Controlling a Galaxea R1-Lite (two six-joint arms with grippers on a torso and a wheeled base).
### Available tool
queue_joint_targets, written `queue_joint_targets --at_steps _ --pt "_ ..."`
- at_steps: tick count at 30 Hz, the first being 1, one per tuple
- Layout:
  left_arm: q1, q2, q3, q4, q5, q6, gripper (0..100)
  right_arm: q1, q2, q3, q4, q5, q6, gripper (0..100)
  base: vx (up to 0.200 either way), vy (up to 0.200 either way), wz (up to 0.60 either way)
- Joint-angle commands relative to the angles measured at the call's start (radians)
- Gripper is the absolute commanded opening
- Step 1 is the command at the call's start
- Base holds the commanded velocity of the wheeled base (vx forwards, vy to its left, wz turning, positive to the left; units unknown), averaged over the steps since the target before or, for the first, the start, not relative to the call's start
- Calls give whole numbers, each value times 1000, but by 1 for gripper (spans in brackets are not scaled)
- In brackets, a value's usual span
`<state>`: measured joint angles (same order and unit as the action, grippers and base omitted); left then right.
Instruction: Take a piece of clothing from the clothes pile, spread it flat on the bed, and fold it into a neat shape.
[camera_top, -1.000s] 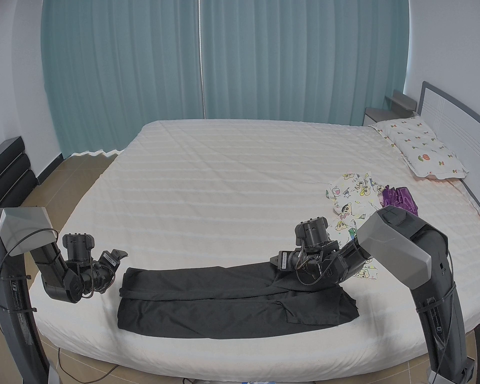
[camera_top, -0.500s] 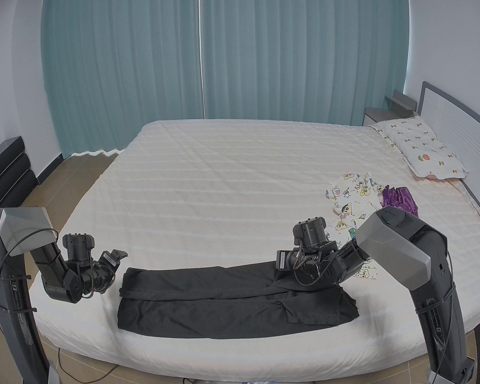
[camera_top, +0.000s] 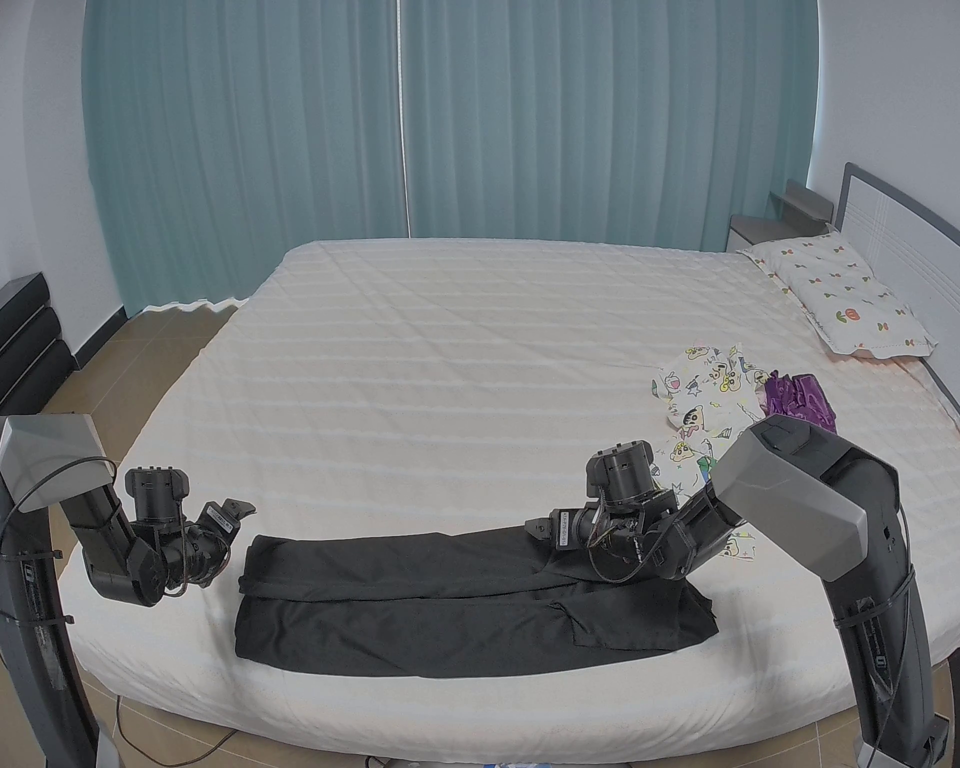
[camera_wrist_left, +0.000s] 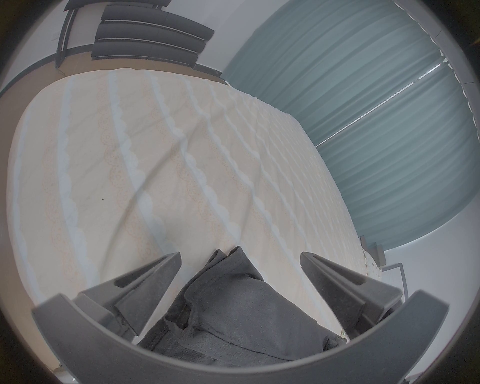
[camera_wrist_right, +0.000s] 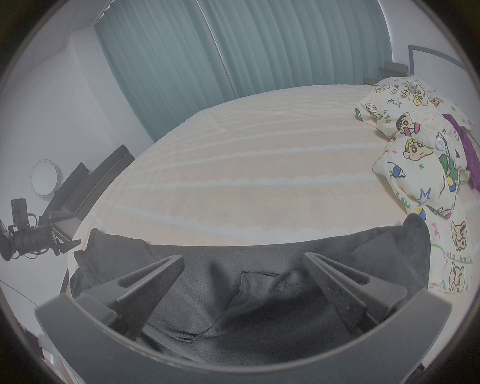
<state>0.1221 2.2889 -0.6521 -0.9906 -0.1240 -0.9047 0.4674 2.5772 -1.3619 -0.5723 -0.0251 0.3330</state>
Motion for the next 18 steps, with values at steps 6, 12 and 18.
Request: queue_joint_targets --at_steps 6,12,18 --pt "1 0 0 0 -2 -3 100 3 11 1 3 -1 -9 0 0 0 0" --pt "1 0 0 0 -3 -3 100 3 11 -17 -4 -4 -8 0 0 0 0" --pt "1 0 0 0 -3 -3 100 7 15 -31 -8 -15 -6 0 0 0 0"
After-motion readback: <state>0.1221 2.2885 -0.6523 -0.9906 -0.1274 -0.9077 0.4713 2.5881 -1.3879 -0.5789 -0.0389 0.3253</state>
